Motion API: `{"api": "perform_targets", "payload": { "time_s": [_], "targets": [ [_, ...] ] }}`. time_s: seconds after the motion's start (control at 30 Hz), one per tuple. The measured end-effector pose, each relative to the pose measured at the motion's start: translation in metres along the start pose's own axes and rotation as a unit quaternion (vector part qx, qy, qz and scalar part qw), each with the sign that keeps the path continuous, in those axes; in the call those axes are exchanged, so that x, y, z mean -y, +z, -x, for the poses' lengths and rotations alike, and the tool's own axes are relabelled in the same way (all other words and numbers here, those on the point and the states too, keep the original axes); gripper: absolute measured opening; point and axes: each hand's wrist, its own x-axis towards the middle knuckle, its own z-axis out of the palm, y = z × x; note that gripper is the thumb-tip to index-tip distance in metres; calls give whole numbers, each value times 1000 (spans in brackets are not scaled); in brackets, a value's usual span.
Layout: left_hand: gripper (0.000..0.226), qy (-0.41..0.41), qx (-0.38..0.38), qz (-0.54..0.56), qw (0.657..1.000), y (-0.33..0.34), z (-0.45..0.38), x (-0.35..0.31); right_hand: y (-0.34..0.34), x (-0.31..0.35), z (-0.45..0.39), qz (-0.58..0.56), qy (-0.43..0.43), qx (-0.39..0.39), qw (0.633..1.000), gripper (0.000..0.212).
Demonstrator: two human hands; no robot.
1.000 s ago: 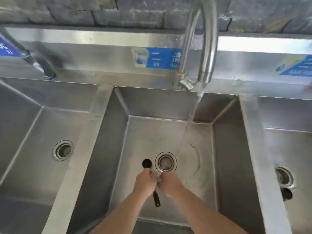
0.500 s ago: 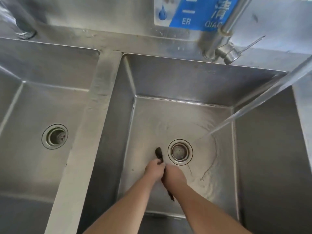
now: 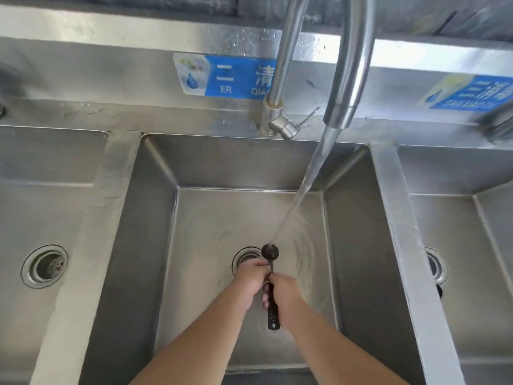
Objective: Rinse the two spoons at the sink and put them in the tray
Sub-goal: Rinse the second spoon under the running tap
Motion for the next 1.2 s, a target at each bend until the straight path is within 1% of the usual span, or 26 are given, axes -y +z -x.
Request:
{"api": "perform_targets", "payload": {
  "time_s": [0.07, 0.17, 0.23, 0.3, 0.4, 0.47, 0.57, 0.67, 0.77, 0.9, 1.03, 1.13, 1.2],
  "targets": [
    [10, -14, -2, 1, 1000, 10, -4, -3, -9, 9, -1, 16, 3, 14, 1000, 34],
    [15, -42, -4, 11, 999, 17, -7, -6, -12, 19, -1, 50, 8, 26, 998, 42],
    [10, -62, -8, 39, 997, 21, -9, -7, -12, 23, 0, 55, 22, 38, 998, 44],
    [2, -62, -16, 68, 996, 25, -12, -10, -16, 28, 1, 51, 35, 62, 996, 45],
    [4, -43, -14, 98, 994, 28, -18, -16, -24, 35, 0, 33, 42, 88, 995, 40],
    [3, -33, -9, 140, 990, 27, -20, -19, -29, 39, -2, 29, 45, 105, 993, 36],
    [19, -34, 6, 222, 974, 23, -23, -20, -36, 39, -5, 22, 56, 121, 991, 29],
    [30, -35, 9, 269, 963, 19, -26, -20, -41, 36, -8, 36, 66, 124, 989, 20],
    [27, -25, 12, 294, 956, 19, -28, -21, -46, 34, -8, 60, 46, 132, 988, 17],
    [21, -15, 9, 304, 953, 21, -29, -21, -50, 29, -6, 49, 20, 142, 989, 20],
    [14, -41, -22, 268, 962, 28, -27, -26, -53, 26, -9, 21, 39, 143, 989, 20],
    [29, -63, -29, 263, 962, 29, -24, -32, -53, 22, -7, 9, 47, 150, 988, 20],
    [34, -47, -30, 249, 967, 28, -22, -35, -48, 21, -5, 17, 30, 136, 990, 19]
  ]
}}
